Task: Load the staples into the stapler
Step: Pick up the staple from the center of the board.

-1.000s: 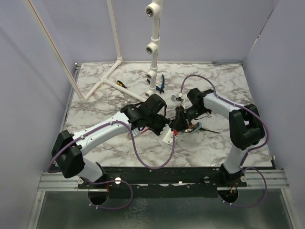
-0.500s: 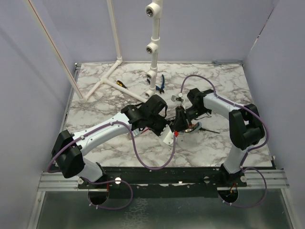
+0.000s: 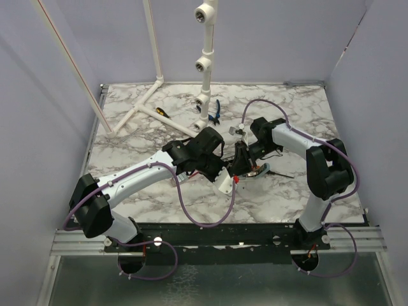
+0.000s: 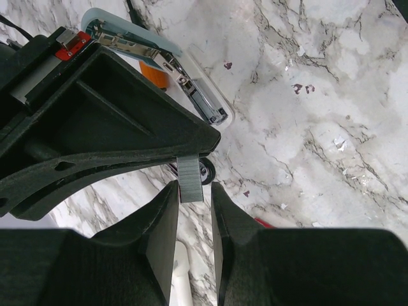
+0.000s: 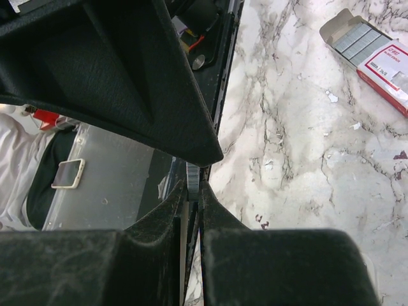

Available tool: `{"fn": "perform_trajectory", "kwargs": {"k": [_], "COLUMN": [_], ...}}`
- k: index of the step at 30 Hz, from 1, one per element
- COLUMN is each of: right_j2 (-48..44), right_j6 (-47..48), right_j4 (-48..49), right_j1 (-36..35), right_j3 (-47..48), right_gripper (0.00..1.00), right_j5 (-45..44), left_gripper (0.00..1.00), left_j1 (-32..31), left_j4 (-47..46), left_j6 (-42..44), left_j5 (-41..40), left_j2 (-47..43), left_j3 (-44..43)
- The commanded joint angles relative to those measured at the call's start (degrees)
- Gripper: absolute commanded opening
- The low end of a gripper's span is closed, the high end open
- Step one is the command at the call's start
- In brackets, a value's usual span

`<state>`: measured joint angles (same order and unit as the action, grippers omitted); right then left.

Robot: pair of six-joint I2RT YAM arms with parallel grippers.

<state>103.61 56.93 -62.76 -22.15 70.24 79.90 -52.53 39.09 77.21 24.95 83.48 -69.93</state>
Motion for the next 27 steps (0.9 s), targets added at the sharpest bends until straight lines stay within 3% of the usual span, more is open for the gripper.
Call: {"fn": "perform_trajectory", "kwargs": {"k": [1, 18, 27], "right_j2": [1.3, 1.4, 2.0], "right_j6": [1.4, 2.1, 3.5], "right_j4": [-1.4, -2.0, -3.5], "right_j1": [0.1, 0.1, 0.1], "right_j3": [1.3, 1.5, 1.9], "right_gripper": [0.10, 0.13, 0.23], "right_j5": [1.8, 1.7, 1.6], "left_gripper": [0.27, 0.18, 0.13], "left_j1": [-0.4, -0.8, -0.9], "left_j4": [0.6, 0.6, 0.6], "left_j6": [0.5, 0.6, 1.2], "left_j5": [-0.6, -1.2, -1.6], "left_j2": [0.7, 1.0, 0.8], "left_j3": [-1.7, -1.7, -1.5]}}
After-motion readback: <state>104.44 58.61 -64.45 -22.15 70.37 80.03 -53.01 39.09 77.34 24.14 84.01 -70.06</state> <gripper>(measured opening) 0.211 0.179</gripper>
